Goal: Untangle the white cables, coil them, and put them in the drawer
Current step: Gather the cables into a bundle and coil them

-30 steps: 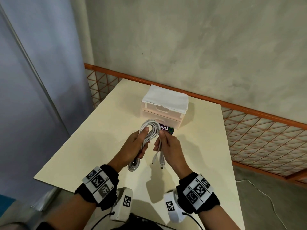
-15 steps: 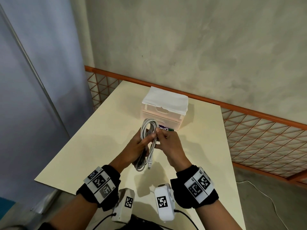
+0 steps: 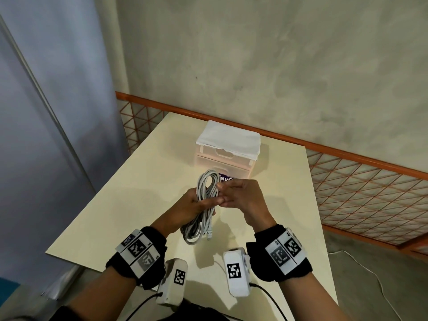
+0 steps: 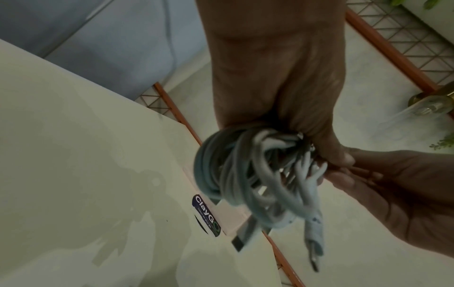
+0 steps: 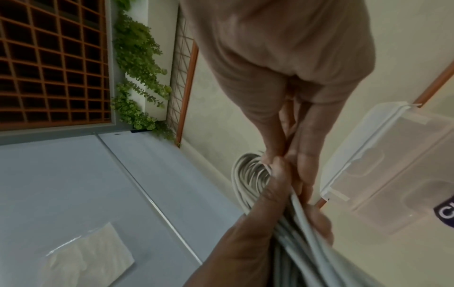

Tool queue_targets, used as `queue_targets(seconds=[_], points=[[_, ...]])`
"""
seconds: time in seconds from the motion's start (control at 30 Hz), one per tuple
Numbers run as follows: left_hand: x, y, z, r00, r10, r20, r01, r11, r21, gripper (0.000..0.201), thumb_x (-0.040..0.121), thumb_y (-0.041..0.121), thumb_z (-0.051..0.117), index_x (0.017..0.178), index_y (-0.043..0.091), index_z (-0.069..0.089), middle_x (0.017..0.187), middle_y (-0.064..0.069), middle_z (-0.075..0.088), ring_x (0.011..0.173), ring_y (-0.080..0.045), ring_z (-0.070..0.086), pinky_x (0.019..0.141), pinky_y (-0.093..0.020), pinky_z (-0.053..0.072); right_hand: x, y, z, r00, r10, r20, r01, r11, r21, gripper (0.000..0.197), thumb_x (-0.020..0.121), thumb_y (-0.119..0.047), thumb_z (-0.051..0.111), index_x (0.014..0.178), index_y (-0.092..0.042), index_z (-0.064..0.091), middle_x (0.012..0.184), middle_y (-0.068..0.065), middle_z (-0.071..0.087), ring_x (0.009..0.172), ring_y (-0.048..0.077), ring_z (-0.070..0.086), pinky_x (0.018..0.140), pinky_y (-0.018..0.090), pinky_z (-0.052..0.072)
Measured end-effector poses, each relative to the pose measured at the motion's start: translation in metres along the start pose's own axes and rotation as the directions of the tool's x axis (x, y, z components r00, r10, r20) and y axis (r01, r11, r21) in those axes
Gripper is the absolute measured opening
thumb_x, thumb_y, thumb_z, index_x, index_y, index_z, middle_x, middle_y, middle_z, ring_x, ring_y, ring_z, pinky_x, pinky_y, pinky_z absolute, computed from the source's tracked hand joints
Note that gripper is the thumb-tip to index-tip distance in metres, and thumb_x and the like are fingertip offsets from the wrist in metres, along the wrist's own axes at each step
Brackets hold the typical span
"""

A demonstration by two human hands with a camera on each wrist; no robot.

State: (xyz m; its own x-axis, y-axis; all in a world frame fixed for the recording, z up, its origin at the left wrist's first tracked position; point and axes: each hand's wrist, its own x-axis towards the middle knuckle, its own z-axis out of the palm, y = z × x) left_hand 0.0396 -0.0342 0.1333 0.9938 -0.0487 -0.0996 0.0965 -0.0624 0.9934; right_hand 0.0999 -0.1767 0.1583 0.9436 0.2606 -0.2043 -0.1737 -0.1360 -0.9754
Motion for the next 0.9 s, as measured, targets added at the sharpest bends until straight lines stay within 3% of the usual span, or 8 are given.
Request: queue_targets(seconds=[0.1, 0.27, 0.37, 0.47, 0.57, 0.67, 0.77, 0.9], points=[[-0.001, -0.003, -0.001, 0.999, -0.032, 0.038, 0.032, 0.999, -0.014, 0.021, 0.088, 0.03, 0.064, 0.094, 0.011, 0.071, 0.073, -0.014, 0.053, 0.067, -0.022, 0.05, 0.066, -0.033, 0.044, -0.001, -0.001, -0.005, 0.997, 0.014, 0.075, -0.012, 1.0, -0.02, 0.02, 0.078, -0.017, 0.075, 0.087, -0.001, 0.069, 0.068, 0.012, 0.067, 0.053, 0.014, 0.065, 0.056, 0.021, 0.055], [-0.005, -0.003, 0.004, 0.997, -0.071, -0.001, 0.071, 0.996, -0.053, 0.032, 0.093, 0.025, 0.056, 0.062, 0.021, 0.064, 0.057, 0.002, 0.058, 0.049, -0.011, 0.054, 0.054, -0.022, 0.045, -0.002, -0.004, -0.025, 0.969, 0.025, 0.245, 0.029, 0.976, -0.214, 0.023, 0.085, -0.024, 0.067, 0.095, -0.004, 0.071, 0.077, 0.007, 0.07, 0.06, -0.006, 0.063, 0.057, 0.003, 0.043], [-0.005, 0.005, 0.009, 0.996, -0.083, -0.04, 0.075, 0.982, -0.173, 0.034, 0.094, 0.027, 0.053, 0.067, 0.007, 0.056, 0.05, -0.001, 0.055, 0.042, -0.013, 0.054, 0.046, -0.02, 0.044, -0.003, 0.009, -0.029, 0.944, 0.127, 0.304, -0.044, 0.963, -0.267, 0.055, 0.073, -0.054, 0.066, 0.1, -0.006, 0.069, 0.088, 0.003, 0.074, 0.079, 0.007, 0.068, 0.078, 0.021, 0.047], [-0.001, 0.012, 0.018, 0.996, -0.064, -0.068, 0.039, 0.947, -0.32, 0.03, 0.092, 0.027, 0.055, 0.068, 0.009, 0.056, 0.059, -0.008, 0.055, 0.052, -0.017, 0.056, 0.053, -0.023, 0.049, -0.006, 0.019, -0.022, 0.843, 0.246, 0.479, -0.19, 0.968, -0.163, 0.085, 0.066, -0.066, 0.064, 0.108, 0.008, 0.062, 0.094, 0.011, 0.068, 0.089, 0.02, 0.064, 0.084, 0.027, 0.052], [0.003, 0.018, 0.026, 0.998, -0.009, -0.064, -0.016, 0.93, -0.366, 0.031, 0.094, 0.024, 0.053, 0.066, 0.01, 0.054, 0.05, 0.001, 0.053, 0.044, -0.01, 0.053, 0.048, -0.019, 0.045, -0.009, 0.019, -0.021, 0.73, 0.243, 0.638, -0.303, 0.953, -0.015, 0.085, 0.066, -0.065, 0.064, 0.115, 0.004, 0.06, 0.107, 0.018, 0.067, 0.102, 0.025, 0.065, 0.088, 0.029, 0.055], [0.004, 0.02, 0.029, 0.999, 0.038, -0.022, -0.043, 0.94, -0.338, 0.028, 0.094, 0.023, 0.054, 0.069, 0.009, 0.053, 0.052, 0.003, 0.049, 0.047, -0.011, 0.049, 0.049, -0.018, 0.042, -0.011, 0.016, -0.017, 0.634, 0.266, 0.726, -0.265, 0.957, -0.118, 0.072, 0.066, -0.055, 0.075, 0.112, 0.0, 0.061, 0.102, 0.015, 0.069, 0.099, 0.025, 0.067, 0.091, 0.032, 0.054], [0.006, 0.019, 0.026, 0.999, 0.031, 0.015, -0.025, 0.957, -0.288, 0.024, 0.089, 0.027, 0.061, 0.069, 0.014, 0.06, 0.063, 0.001, 0.055, 0.062, -0.015, 0.054, 0.062, -0.022, 0.046, -0.009, 0.011, -0.013, 0.671, 0.32, 0.669, -0.194, 0.946, -0.258, 0.033, 0.07, -0.027, 0.077, 0.098, -0.011, 0.067, 0.093, 0.009, 0.071, 0.092, 0.024, 0.066, 0.095, 0.041, 0.049], [0.009, 0.02, 0.019, 0.998, 0.06, -0.025, -0.064, 0.973, -0.223, 0.017, 0.089, 0.023, 0.061, 0.075, 0.016, 0.066, 0.071, 0.003, 0.064, 0.07, -0.011, 0.061, 0.072, -0.021, 0.047, -0.006, 0.006, -0.008, 0.793, 0.32, 0.519, -0.102, 0.909, -0.405, 0.013, 0.067, -0.016, 0.075, 0.07, -0.015, 0.062, 0.068, 0.002, 0.064, 0.071, 0.02, 0.062, 0.074, 0.033, 0.05]])
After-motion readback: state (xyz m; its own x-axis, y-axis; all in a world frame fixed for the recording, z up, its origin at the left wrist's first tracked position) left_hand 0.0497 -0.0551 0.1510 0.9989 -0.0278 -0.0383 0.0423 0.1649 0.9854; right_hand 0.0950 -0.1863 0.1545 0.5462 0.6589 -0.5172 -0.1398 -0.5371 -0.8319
